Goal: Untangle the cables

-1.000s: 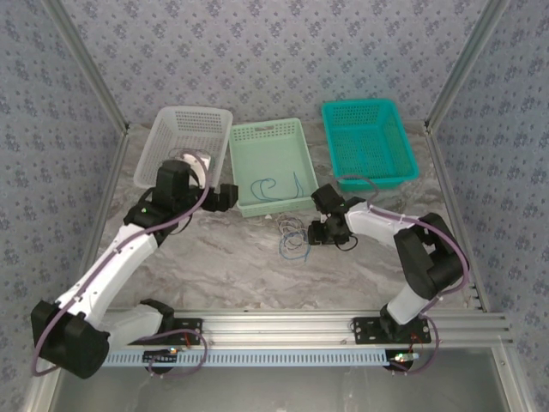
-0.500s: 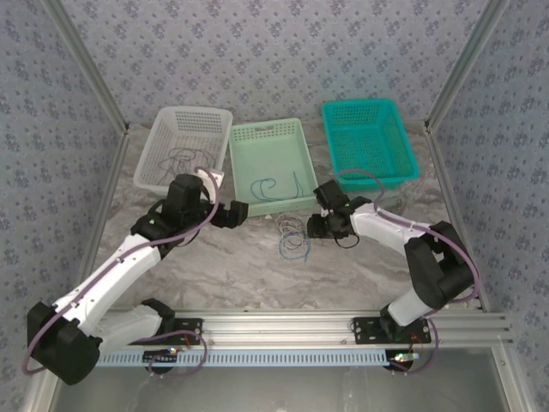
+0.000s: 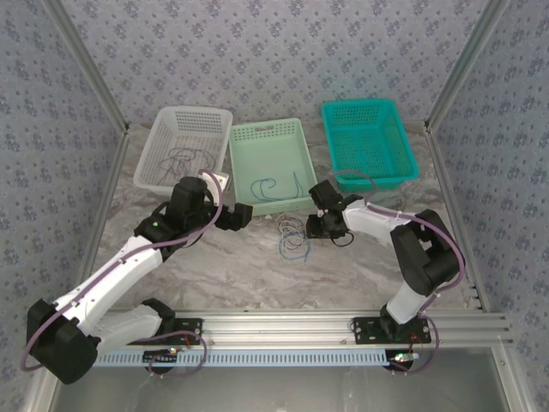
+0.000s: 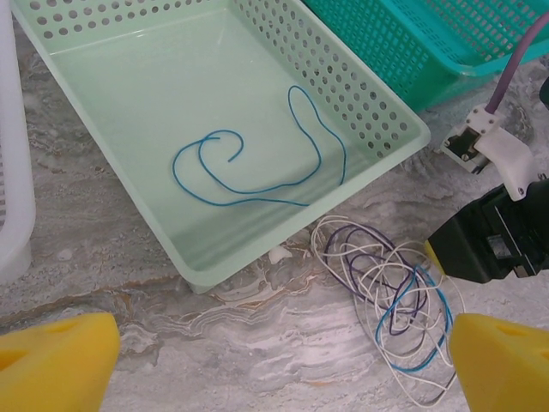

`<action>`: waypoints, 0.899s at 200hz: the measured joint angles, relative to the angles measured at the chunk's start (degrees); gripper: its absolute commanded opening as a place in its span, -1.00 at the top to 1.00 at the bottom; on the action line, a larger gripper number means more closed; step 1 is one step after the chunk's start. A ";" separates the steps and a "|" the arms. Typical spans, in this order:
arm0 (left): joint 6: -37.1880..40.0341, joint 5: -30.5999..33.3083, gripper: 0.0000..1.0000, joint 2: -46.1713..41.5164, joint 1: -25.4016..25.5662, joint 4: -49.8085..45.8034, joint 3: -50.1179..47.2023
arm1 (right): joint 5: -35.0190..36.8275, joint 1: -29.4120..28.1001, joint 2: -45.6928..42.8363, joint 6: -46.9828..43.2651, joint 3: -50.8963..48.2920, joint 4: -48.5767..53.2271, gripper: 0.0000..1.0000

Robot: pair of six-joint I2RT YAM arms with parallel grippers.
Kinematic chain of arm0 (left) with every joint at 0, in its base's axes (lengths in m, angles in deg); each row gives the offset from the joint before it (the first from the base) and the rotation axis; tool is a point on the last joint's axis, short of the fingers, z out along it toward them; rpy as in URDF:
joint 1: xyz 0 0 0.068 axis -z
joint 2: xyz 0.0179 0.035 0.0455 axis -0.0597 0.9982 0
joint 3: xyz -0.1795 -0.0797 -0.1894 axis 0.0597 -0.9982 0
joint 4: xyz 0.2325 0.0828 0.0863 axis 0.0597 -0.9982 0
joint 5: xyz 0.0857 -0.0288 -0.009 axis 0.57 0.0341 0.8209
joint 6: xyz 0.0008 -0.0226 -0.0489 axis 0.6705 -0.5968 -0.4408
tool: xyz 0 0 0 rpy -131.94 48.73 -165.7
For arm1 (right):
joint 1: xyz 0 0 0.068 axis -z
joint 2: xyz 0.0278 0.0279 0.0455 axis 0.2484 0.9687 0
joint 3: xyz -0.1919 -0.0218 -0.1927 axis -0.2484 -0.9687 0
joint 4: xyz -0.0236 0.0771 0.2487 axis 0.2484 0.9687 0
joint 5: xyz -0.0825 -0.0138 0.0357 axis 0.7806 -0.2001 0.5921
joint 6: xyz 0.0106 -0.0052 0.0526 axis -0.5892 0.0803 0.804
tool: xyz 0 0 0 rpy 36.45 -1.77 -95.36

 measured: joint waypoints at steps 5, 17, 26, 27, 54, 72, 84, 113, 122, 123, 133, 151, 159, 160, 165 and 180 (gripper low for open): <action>0.00 0.00 -0.97 0.00 0.00 0.00 -0.02 | 0.22 0.00 0.24 -0.09 0.00 -0.15 0.32; -0.02 0.00 -0.96 0.00 0.00 0.02 -0.11 | 0.83 -0.15 0.94 0.22 0.00 -0.20 0.45; -0.02 0.17 -0.96 0.00 0.00 0.02 -0.17 | 1.31 -0.11 1.05 0.26 0.00 -0.17 0.55; -0.04 0.20 -0.96 0.00 0.00 0.02 -0.20 | 1.36 -0.11 1.05 0.37 0.00 -0.17 0.56; -0.20 0.96 -0.96 0.00 0.00 0.00 -0.33 | 2.97 -0.07 0.81 0.70 -0.33 0.13 0.93; -0.26 1.09 -0.96 0.00 0.00 0.00 -0.37 | 3.26 -0.15 -0.28 0.52 -1.31 -0.52 1.00; -0.37 1.07 -0.96 0.00 0.00 0.00 -0.37 | 3.43 -0.37 -1.31 0.61 -2.29 -0.81 1.00; -0.39 1.05 -0.95 0.00 0.17 0.02 -0.37 | 5.70 -1.01 -6.91 0.55 -4.76 0.55 1.00; -0.39 1.05 -0.95 0.00 0.35 0.02 -0.37 | 6.71 -1.14 -9.35 0.50 -5.35 1.20 1.00; -0.39 1.05 -0.95 0.00 0.37 0.02 -0.37 | 6.75 -1.14 -9.57 0.48 -5.40 1.22 1.00; -0.39 1.03 -0.95 0.00 0.66 0.04 -0.39 | 7.82 -1.27 -12.55 0.33 -5.86 2.03 1.00; -0.39 1.05 -0.95 0.11 0.92 0.31 -0.39 | 9.44 -1.27 -17.22 -0.09 -6.40 3.26 1.00; -0.39 1.01 -0.95 0.35 1.03 0.57 -0.39 | 9.99 -1.27 -19.28 -0.33 -6.58 3.87 1.00; -0.42 1.03 -0.94 0.37 1.05 0.61 -0.39 | 10.03 -1.27 -19.43 -0.35 -6.60 3.89 1.00; -0.42 0.96 -0.94 0.52 1.20 0.81 -0.39 | 10.38 -1.27 -20.55 -0.55 -6.73 4.22 1.00; -0.39 1.01 -0.94 1.20 1.88 1.27 -0.39 | 11.06 -1.29 -23.43 -1.20 -7.08 5.07 1.00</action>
